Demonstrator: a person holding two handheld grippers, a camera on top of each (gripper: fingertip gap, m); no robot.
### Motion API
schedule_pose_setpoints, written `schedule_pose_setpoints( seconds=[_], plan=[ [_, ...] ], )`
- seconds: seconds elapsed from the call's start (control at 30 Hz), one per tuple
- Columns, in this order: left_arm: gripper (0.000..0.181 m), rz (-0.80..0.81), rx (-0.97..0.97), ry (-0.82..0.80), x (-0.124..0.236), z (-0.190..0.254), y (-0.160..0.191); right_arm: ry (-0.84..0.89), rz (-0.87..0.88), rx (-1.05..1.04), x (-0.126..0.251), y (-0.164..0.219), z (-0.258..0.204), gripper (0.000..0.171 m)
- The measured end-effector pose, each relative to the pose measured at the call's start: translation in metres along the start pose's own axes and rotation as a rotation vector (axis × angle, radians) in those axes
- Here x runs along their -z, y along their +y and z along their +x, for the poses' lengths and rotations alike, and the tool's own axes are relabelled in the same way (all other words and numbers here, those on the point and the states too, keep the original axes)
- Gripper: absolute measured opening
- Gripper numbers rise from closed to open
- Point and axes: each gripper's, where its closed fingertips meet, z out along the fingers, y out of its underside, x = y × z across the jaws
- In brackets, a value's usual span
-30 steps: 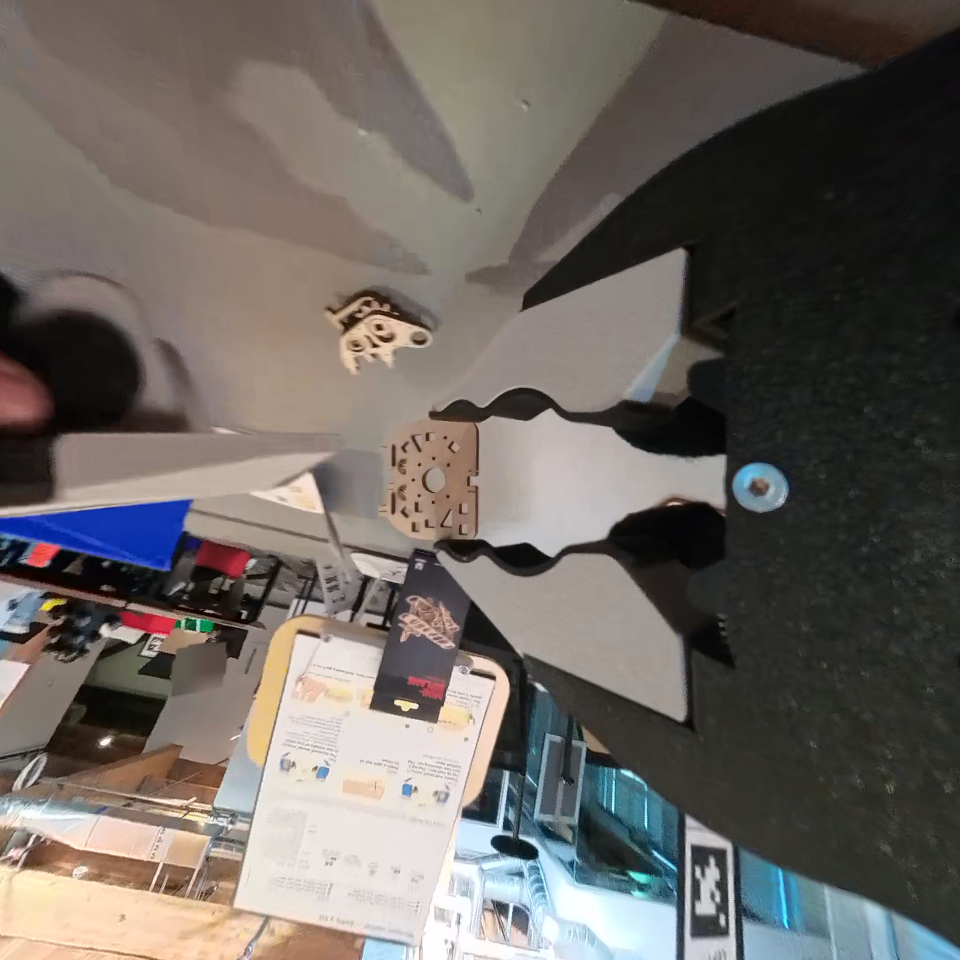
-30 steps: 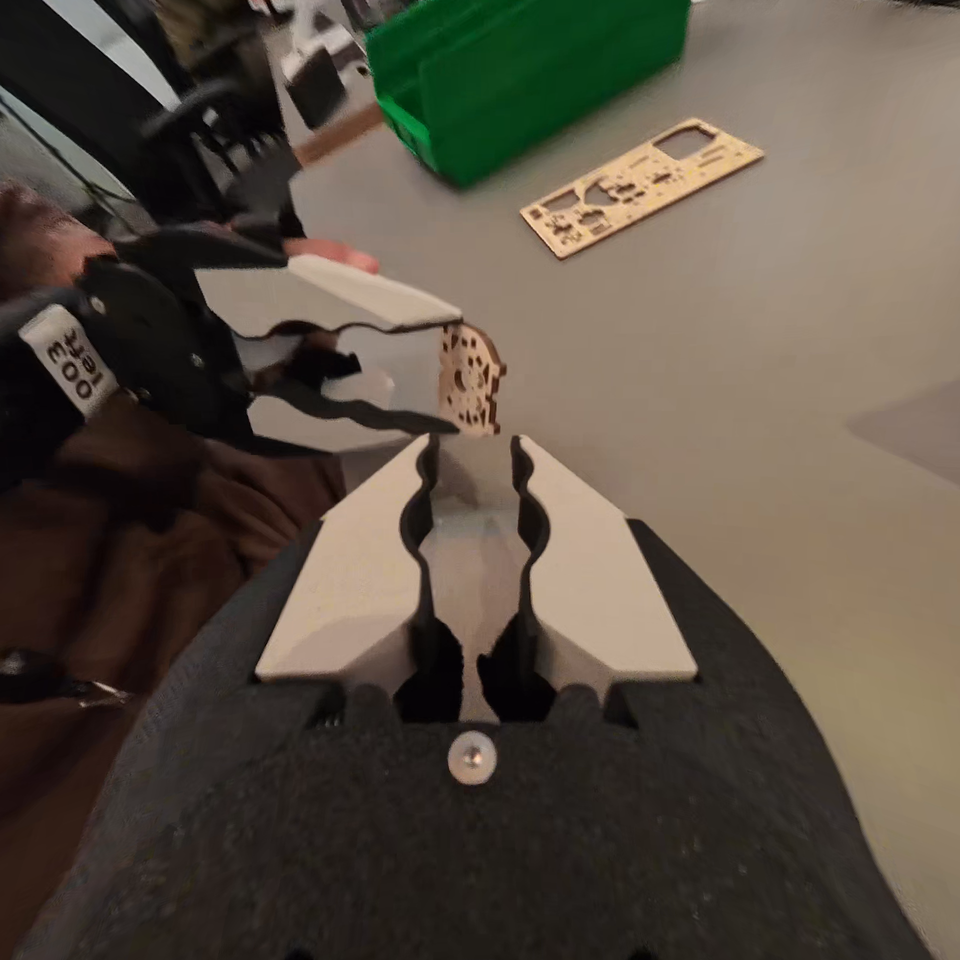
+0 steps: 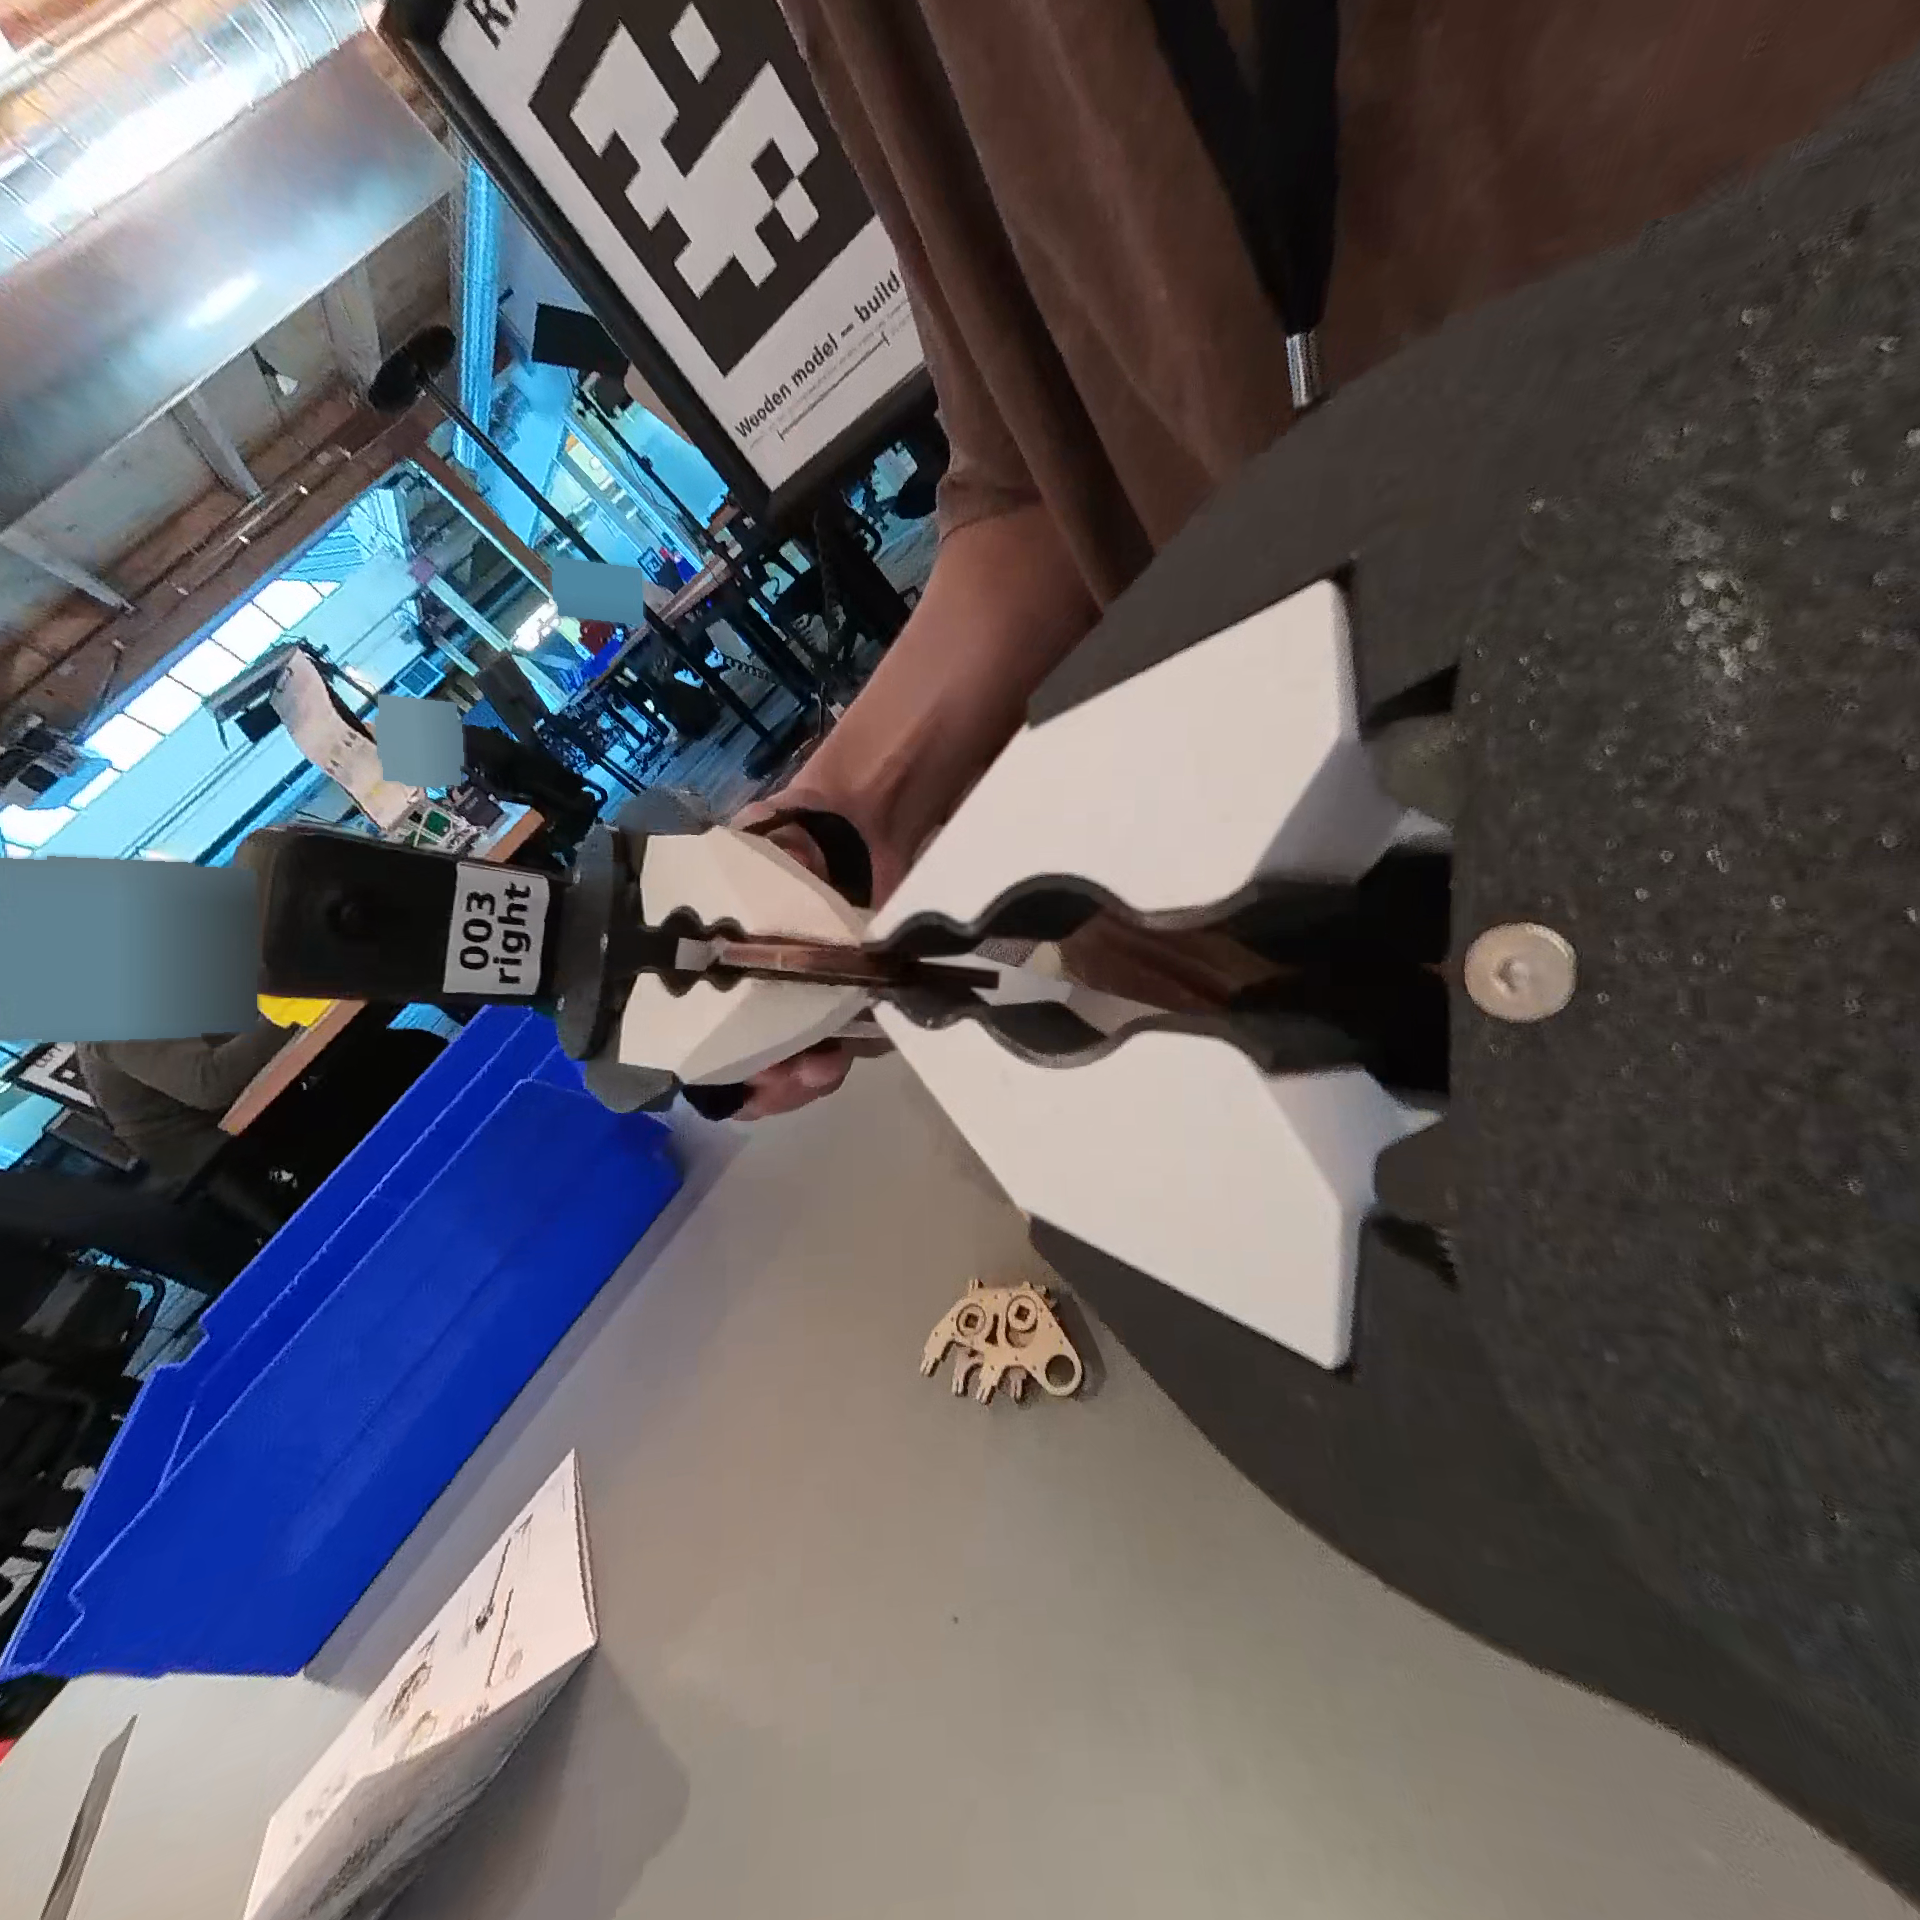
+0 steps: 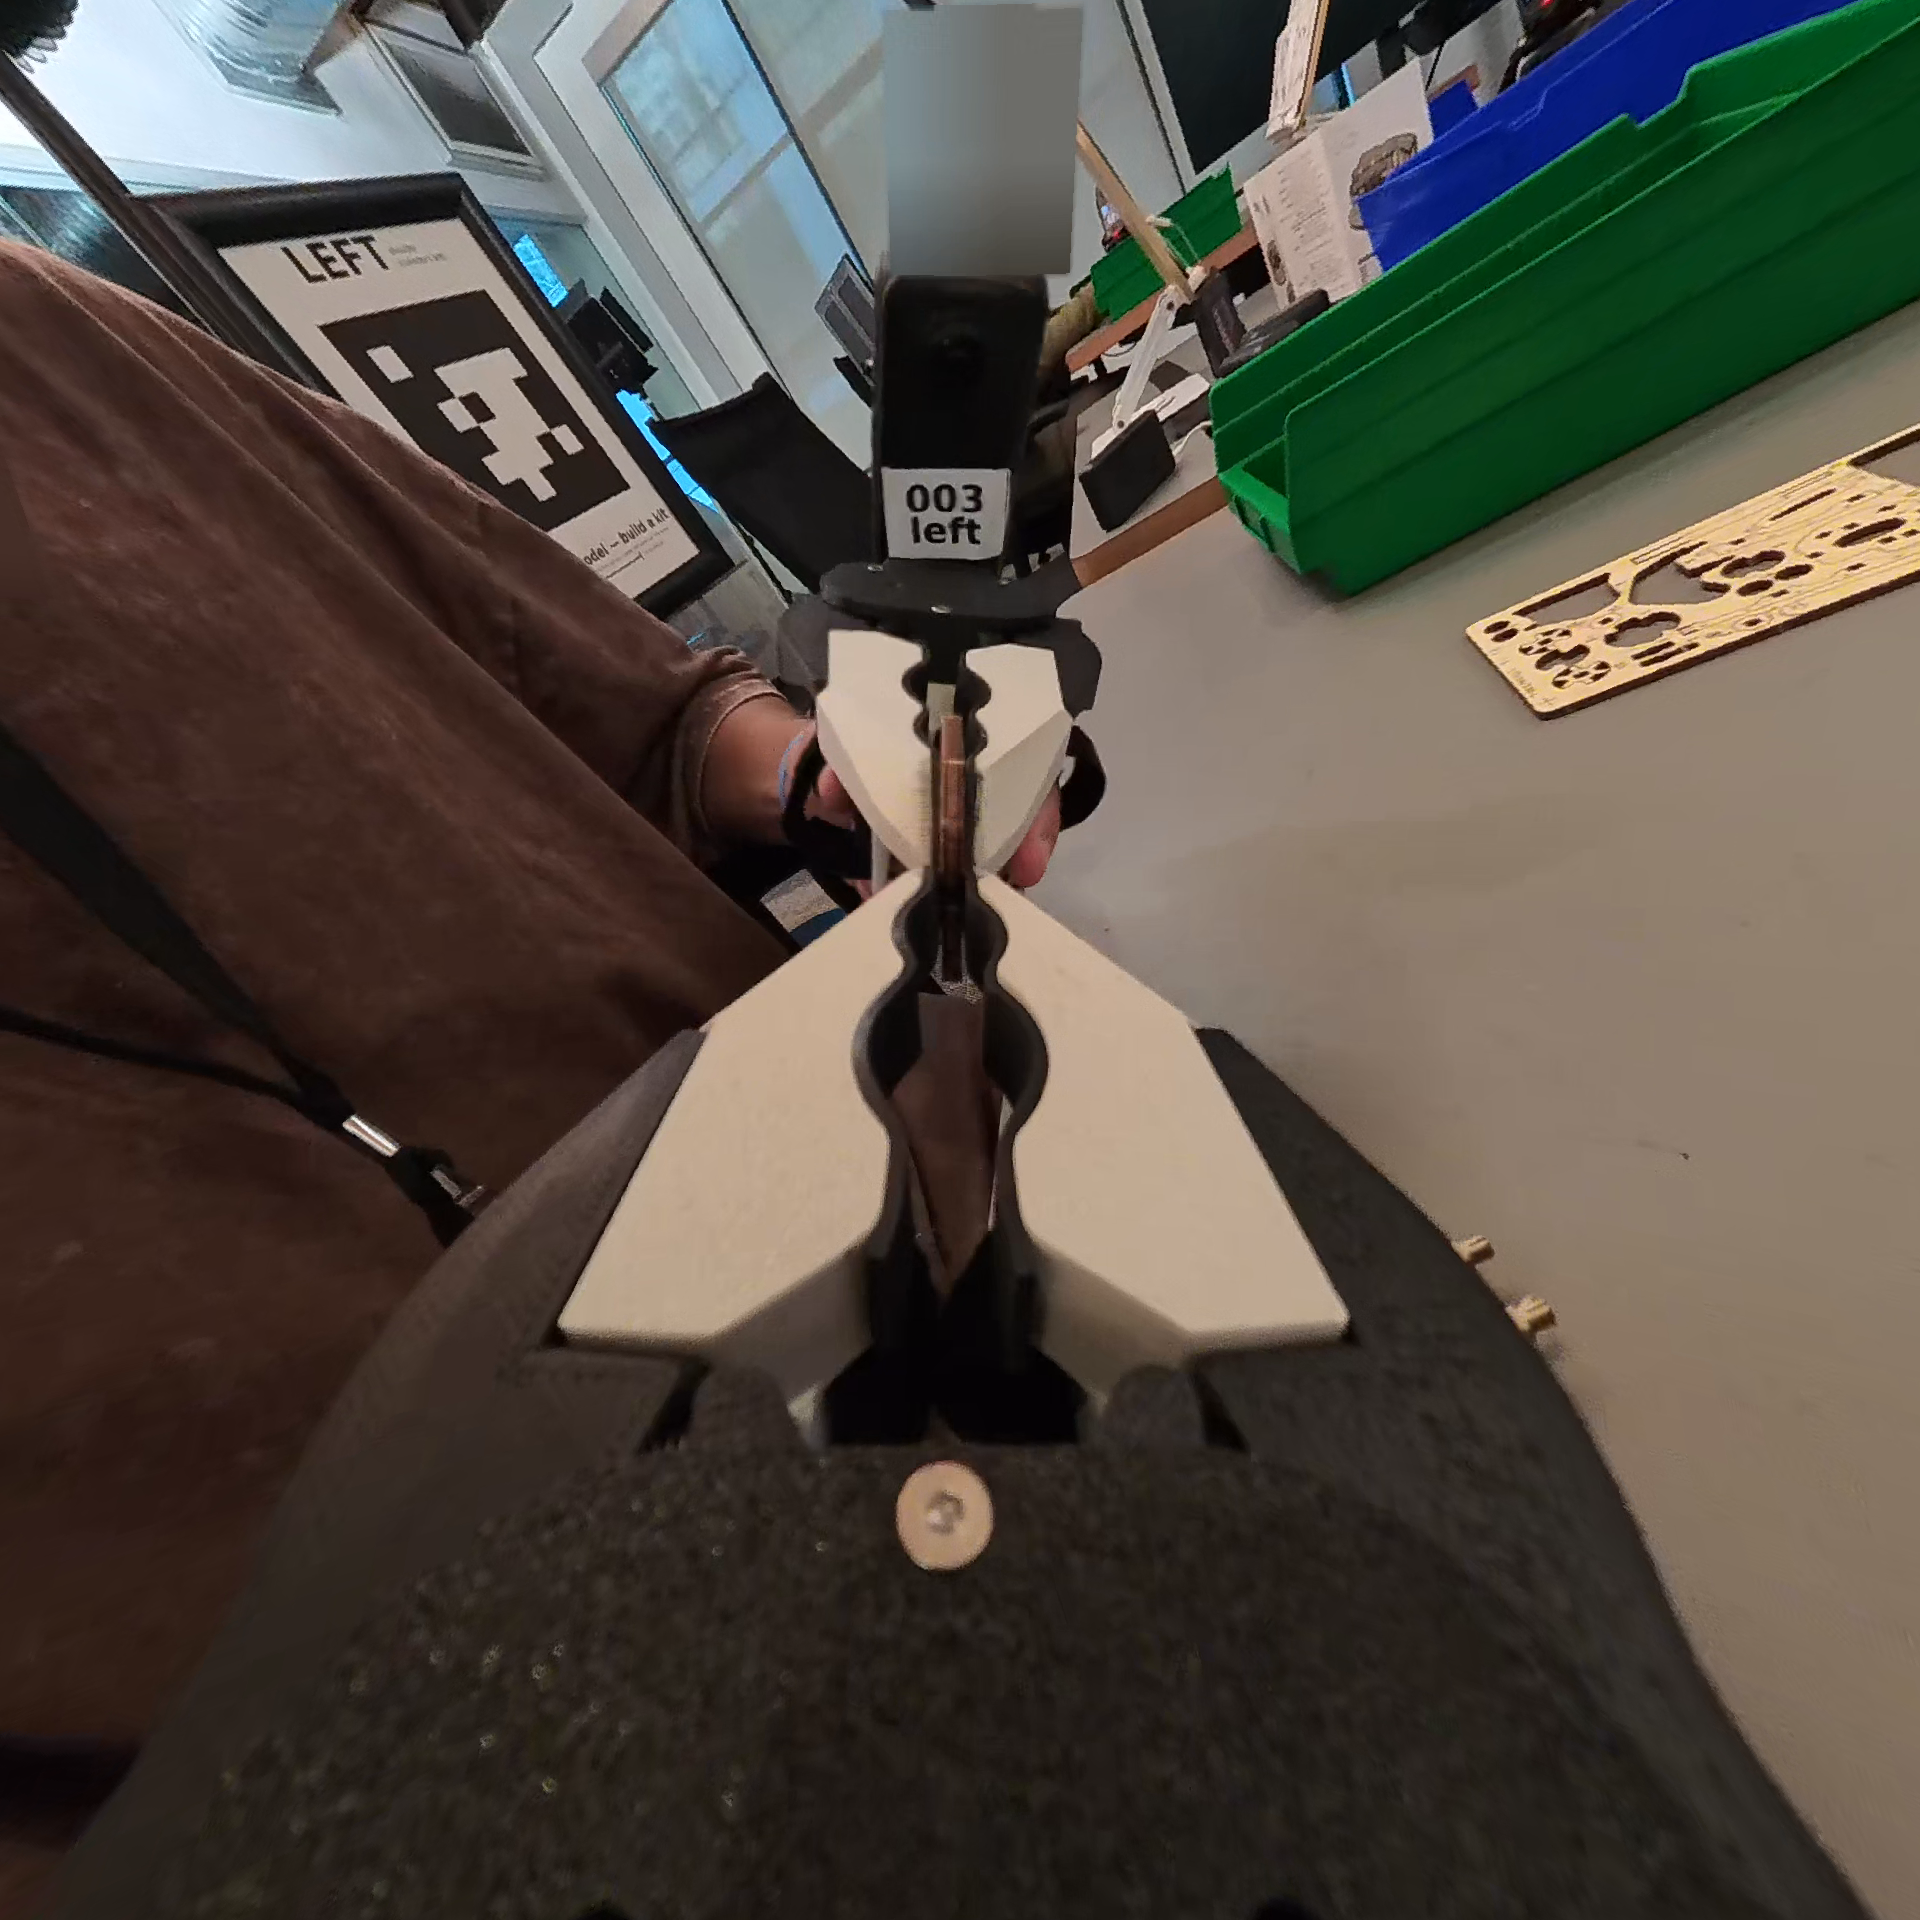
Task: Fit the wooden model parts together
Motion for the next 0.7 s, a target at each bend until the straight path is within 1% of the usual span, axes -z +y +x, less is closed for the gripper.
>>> schedule_pose_setpoints(
  seconds=[0.1, 0.2, 0.23, 0.3, 0.37, 0.43, 0.5, 0.57, 0.63, 0.7],
  plan=[
    [0.001, -0.008, -0.023, -0.026, 0.001, -0.004, 0.001, 0.026, -0.001, -0.005, -0.001, 0.001, 0.004, 0.003],
    [0.001, -0.015, -0.053, -0.089, 0.003, -0.014, 0.0, 0.125, 0.013, 0.01, 0.004, -0.001, 0.018, 0.009],
    [0.001, -0.022, -0.072, -0.133, 0.006, -0.021, 0.0, 0.185, 0.017, 0.011, 0.011, -0.002, 0.026, 0.011],
    [0.001, -0.043, -0.136, -0.291, 0.016, -0.044, 0.0, 0.362, -0.012, 0.027, 0.03, 0.004, 0.043, 0.022],
    [0.001, -0.048, -0.195, -0.463, 0.029, -0.064, -0.003, 0.605, -0.081, 0.054, 0.051, 0.025, 0.061, 0.033],
    [0.001, -0.043, -0.202, -0.588, 0.039, -0.076, -0.004, 0.75, -0.157, 0.087, 0.058, 0.049, 0.066, 0.039],
    [0.001, -0.048, -0.147, -0.62, 0.041, -0.08, 0.001, 0.851, -0.217, 0.083, 0.061, 0.066, 0.068, 0.037],
    [0.001, -0.052, -0.132, -0.626, 0.043, -0.083, 0.003, 0.887, -0.284, 0.107, 0.061, 0.075, 0.071, 0.039],
    [0.001, -0.066, -0.144, -0.621, 0.044, -0.087, 0.004, 0.904, -0.321, 0.139, 0.061, 0.078, 0.078, 0.04],
    [0.001, -0.067, -0.135, -0.597, 0.044, -0.088, 0.004, 0.894, -0.337, 0.112, 0.057, 0.084, 0.083, 0.048]
  ],
)
